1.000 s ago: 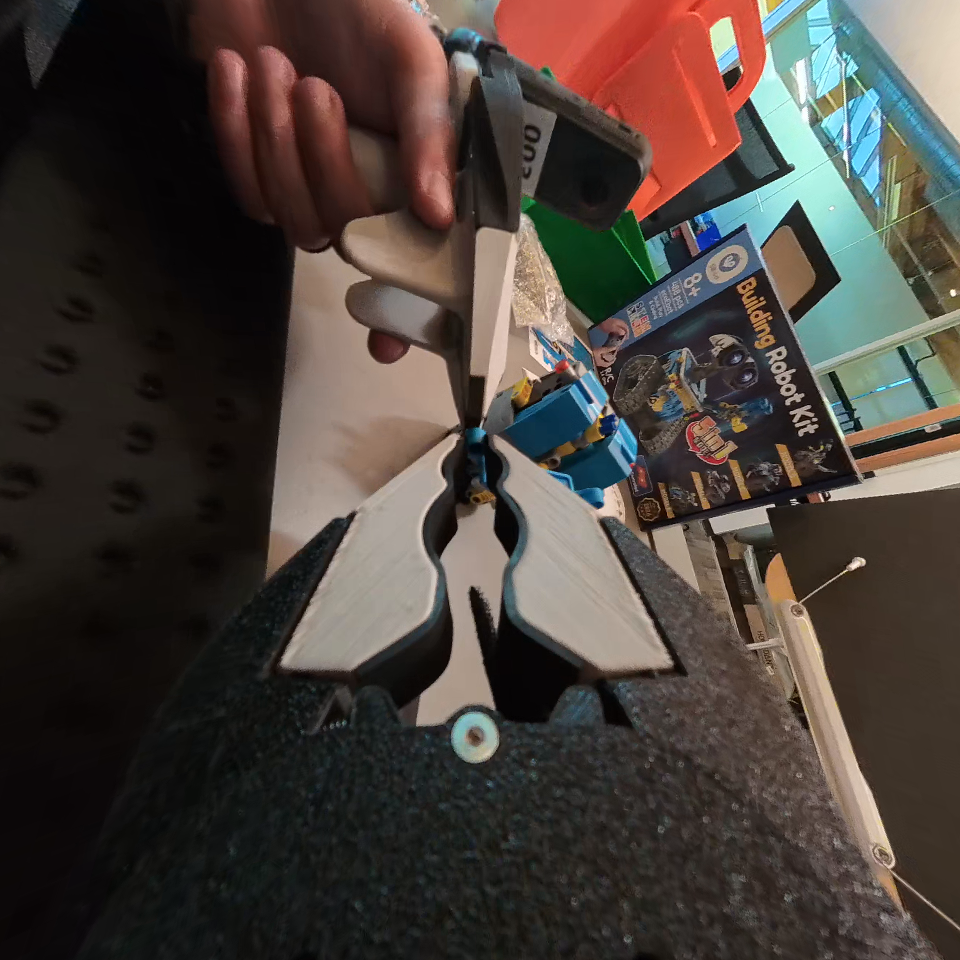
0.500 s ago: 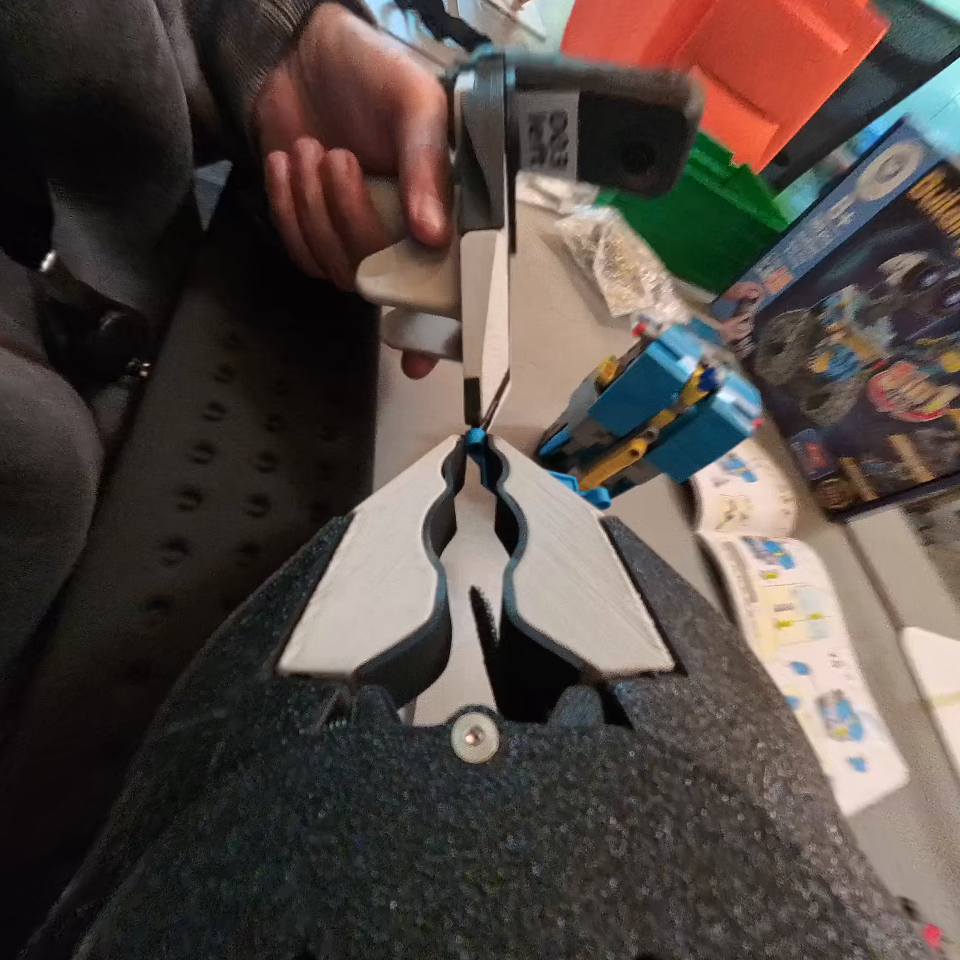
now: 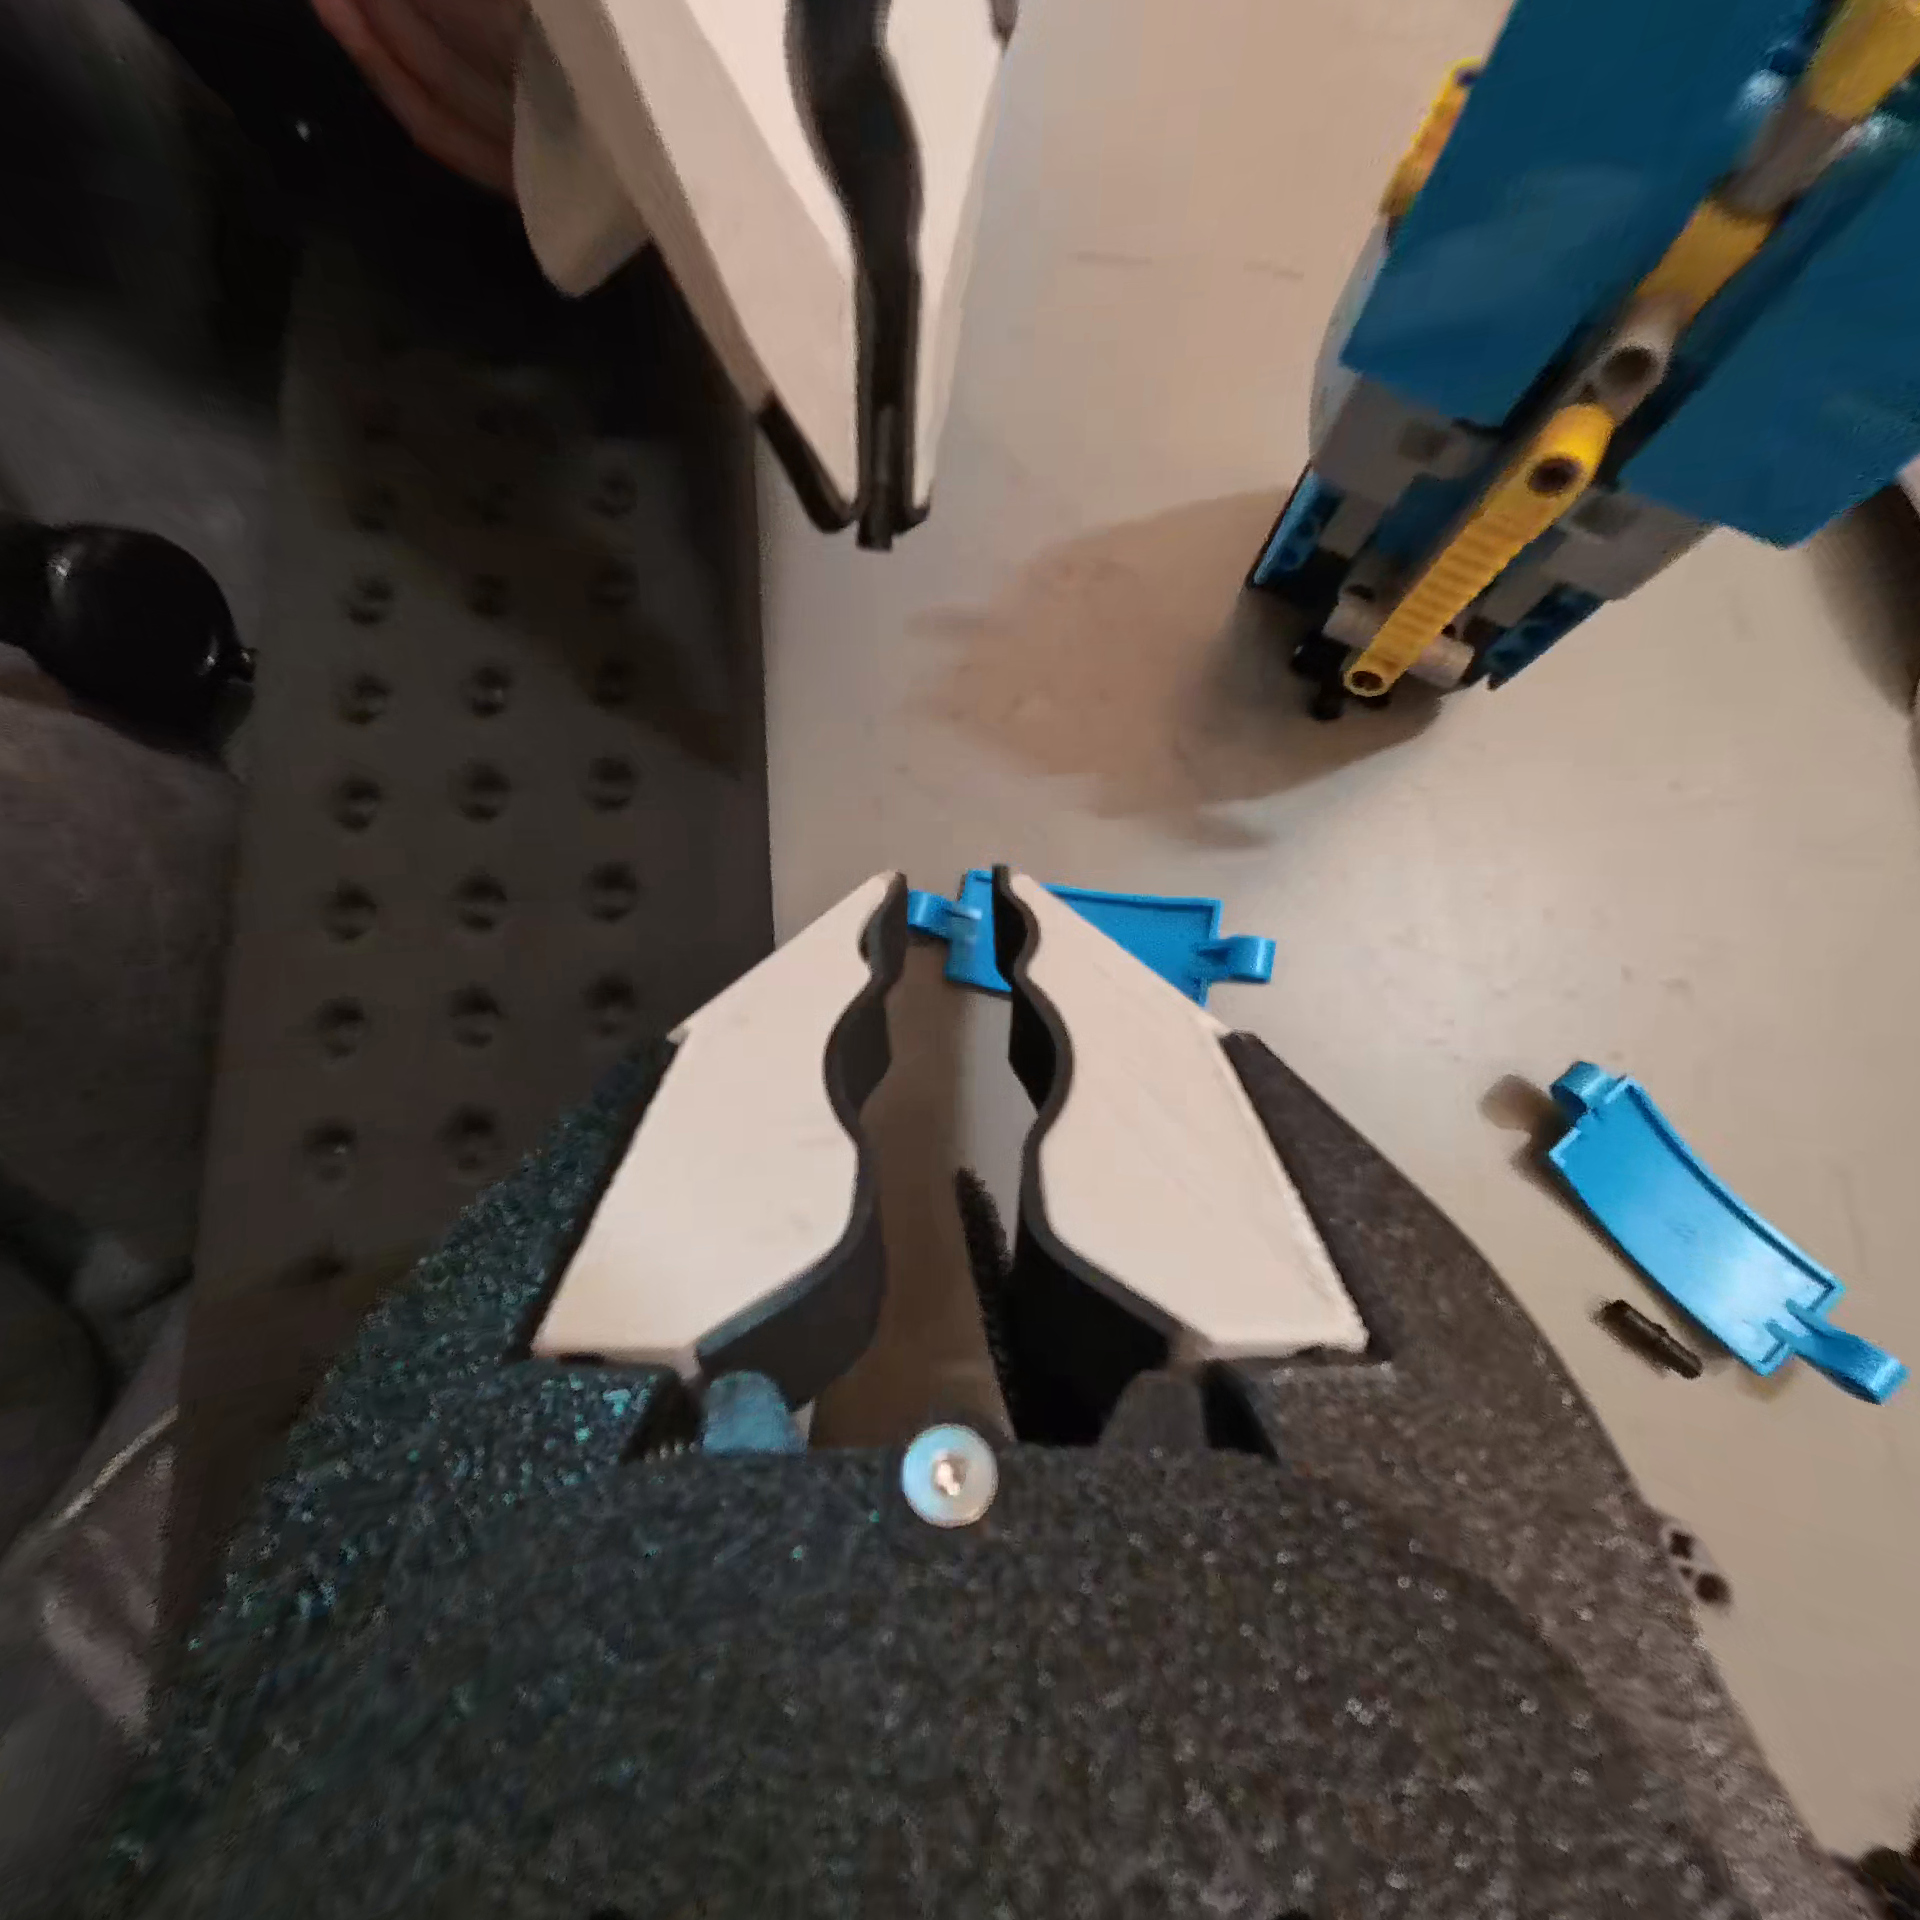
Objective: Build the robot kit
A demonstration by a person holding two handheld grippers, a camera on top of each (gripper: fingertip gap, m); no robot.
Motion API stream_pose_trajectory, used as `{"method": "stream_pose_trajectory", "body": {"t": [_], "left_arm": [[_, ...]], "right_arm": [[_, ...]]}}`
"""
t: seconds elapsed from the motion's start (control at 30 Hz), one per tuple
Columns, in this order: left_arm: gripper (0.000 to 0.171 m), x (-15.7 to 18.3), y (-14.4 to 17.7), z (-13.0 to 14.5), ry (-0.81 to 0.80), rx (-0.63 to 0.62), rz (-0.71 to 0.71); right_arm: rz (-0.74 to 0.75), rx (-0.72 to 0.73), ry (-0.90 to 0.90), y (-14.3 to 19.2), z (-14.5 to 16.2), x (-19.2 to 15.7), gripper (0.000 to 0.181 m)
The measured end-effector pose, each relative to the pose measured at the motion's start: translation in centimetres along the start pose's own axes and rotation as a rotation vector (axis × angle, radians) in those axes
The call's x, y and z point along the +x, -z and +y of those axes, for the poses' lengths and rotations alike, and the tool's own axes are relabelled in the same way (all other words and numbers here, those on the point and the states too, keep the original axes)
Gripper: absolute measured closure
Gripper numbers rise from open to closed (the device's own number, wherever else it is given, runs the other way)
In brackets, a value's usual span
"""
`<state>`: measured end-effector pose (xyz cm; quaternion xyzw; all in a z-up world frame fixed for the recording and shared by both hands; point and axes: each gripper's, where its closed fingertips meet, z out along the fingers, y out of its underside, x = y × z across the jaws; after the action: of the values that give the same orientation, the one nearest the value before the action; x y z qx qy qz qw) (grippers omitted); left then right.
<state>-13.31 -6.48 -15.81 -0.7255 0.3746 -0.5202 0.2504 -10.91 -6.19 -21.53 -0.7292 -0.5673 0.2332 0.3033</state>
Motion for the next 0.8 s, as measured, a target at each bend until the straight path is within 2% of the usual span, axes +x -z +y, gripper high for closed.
{"method": "stream_pose_trajectory", "body": {"t": [0.17,0.27,0.47,0.6,0.73,0.8], "left_arm": [[0.168,0.3,0.2,0.0,-0.013,0.003,0.012],[0.168,0.4,0.3,0.0,-0.022,0.009,0.014],[0.168,0.4,0.5,-0.2,-0.021,0.028,0.016],[0.168,0.6,0.4,-0.1,-0.034,0.021,0.02],[0.168,0.7,0.4,-0.1,-0.039,0.02,0.019],[0.168,0.5,0.3,-0.1,-0.032,0.02,0.01]], "right_arm": [[0.005,-0.013,0.121,0.6,0.2,-0.6,0.159],[0.075,-0.026,0.216,1.0,1.0,0.2,0.159],[0.145,0.014,0.275,0.3,0.9,0.6,0.162],[0.111,0.011,0.283,-0.4,1.4,0.3,0.173],[0.059,0.016,0.189,-0.4,1.4,0.3,0.179],[0.092,0.023,0.191,-0.3,1.1,0.9,0.181]]}}
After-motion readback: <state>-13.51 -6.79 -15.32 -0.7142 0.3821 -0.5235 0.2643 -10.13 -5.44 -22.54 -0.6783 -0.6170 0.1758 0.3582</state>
